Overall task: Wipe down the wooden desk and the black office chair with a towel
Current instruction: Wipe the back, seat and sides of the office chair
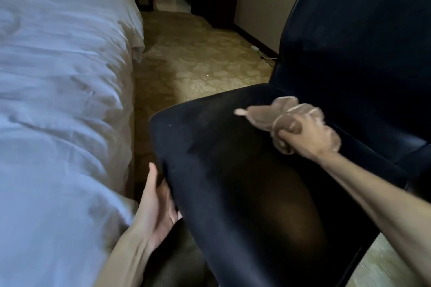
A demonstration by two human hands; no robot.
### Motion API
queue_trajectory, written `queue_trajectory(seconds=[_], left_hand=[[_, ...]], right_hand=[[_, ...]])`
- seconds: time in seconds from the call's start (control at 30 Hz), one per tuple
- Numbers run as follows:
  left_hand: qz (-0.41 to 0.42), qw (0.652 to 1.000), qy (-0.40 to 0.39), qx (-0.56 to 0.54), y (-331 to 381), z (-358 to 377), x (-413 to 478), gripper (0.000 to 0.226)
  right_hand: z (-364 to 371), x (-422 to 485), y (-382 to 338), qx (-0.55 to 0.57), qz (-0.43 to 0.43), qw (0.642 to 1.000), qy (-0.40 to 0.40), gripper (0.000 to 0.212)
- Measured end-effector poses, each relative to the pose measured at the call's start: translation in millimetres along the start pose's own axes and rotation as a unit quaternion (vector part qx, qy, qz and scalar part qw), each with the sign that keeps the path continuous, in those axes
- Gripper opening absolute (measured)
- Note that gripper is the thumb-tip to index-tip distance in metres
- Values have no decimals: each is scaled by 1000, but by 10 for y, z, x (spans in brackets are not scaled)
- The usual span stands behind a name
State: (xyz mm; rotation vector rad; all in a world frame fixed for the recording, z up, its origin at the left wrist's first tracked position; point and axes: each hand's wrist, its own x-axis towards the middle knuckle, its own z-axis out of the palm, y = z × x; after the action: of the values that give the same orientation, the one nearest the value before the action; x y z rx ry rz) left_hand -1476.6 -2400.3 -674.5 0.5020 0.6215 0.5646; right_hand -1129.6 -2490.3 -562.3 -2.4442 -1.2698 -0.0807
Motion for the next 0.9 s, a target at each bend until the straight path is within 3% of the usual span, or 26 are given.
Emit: queue_trajectory(seconds=[0.03,0.1,0.17,0.3,0.37,0.4,0.47,0.53,0.6,0.7,0.8,0.9], left_hand=[[-5,1000,-4,-29,-9,7,-38,93],[-1,998,-1,-64,-22,11,-102,98],[11,997,4,-76,-30,-6,-154,102],[-19,993,8,-113,34,43,-274,110],[-17,991,34,-131,50,80,-295,109],[-18,989,59,-132,46,83,-288,105],[-17,989,120,-80,70,79,-232,95],[-10,986,166,-21,173,100,-119,88],[15,981,193,3,359,142,6,80],[55,975,215,13,624,183,163,71],[46,975,213,40,602,178,206,64],[20,984,167,63,500,120,215,57]], right_hand=[[56,-195,-242,26,-65,997,11,38],[163,-592,-773,74,-175,982,1,48],[241,-959,-1161,45,-277,958,-48,54],[188,-1485,-1280,22,-506,845,-173,49],[67,-1372,-1198,43,-544,826,-140,49],[-14,-1202,-1140,55,-524,845,-92,50],[-216,-669,-1009,72,-401,913,-10,62],[-373,-83,-823,-1,-255,967,7,95],[-417,413,-581,-120,-145,982,-20,116],[-265,886,-279,-120,-35,984,-126,133],[184,1042,-162,-77,49,980,-175,121],[468,1067,-169,-29,75,993,-86,88]])
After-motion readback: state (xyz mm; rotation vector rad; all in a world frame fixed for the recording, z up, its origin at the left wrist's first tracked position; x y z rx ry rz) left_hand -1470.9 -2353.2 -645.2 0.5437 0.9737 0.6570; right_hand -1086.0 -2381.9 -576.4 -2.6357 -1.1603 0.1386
